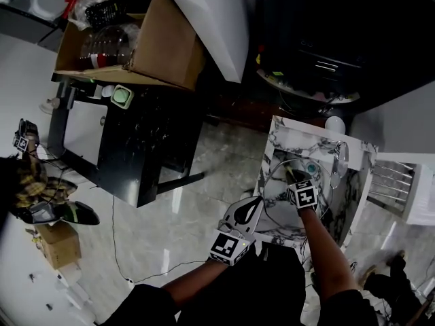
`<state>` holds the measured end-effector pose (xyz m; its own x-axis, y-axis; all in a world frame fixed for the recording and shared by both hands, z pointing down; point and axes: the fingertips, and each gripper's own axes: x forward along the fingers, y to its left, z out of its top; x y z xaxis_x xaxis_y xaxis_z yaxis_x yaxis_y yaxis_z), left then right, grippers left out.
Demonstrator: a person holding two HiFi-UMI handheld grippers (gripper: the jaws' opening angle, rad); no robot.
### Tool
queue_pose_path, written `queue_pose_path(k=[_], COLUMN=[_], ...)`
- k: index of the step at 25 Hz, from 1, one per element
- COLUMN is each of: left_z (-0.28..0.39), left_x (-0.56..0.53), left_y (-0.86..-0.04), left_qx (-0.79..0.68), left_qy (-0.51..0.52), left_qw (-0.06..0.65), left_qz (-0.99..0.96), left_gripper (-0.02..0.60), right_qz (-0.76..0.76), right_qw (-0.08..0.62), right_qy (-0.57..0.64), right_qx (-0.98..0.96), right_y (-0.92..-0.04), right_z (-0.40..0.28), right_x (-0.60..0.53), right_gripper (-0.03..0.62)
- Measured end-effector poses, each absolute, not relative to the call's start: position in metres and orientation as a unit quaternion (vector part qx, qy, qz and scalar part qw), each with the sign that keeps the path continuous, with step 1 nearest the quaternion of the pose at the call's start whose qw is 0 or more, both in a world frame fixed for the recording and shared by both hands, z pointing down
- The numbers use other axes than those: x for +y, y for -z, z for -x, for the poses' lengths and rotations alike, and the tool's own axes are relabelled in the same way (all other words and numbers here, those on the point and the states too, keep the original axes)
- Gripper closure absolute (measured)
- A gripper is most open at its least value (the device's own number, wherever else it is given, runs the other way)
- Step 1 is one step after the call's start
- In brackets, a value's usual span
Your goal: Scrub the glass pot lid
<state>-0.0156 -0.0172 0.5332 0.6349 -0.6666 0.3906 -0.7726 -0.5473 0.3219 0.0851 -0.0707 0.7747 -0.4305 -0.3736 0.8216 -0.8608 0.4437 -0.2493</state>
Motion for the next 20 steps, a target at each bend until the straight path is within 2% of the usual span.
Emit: queue_pose_path(k=[20], left_z=[0.000], left_x=[-0.004], left_y=[-0.535], left_qx=[-0.407], left_qy=[-0.113], left_qw=[0.245], left_qz=[-0.873], left_gripper=[0.566], right_qz=[-0.473], right_qw=[0.347], right_qy=[-0.348], right_qx=[-0.731], right_y=[-0.775], right_z=[-0.130], right_x=[-0.073], right_gripper=[0.537])
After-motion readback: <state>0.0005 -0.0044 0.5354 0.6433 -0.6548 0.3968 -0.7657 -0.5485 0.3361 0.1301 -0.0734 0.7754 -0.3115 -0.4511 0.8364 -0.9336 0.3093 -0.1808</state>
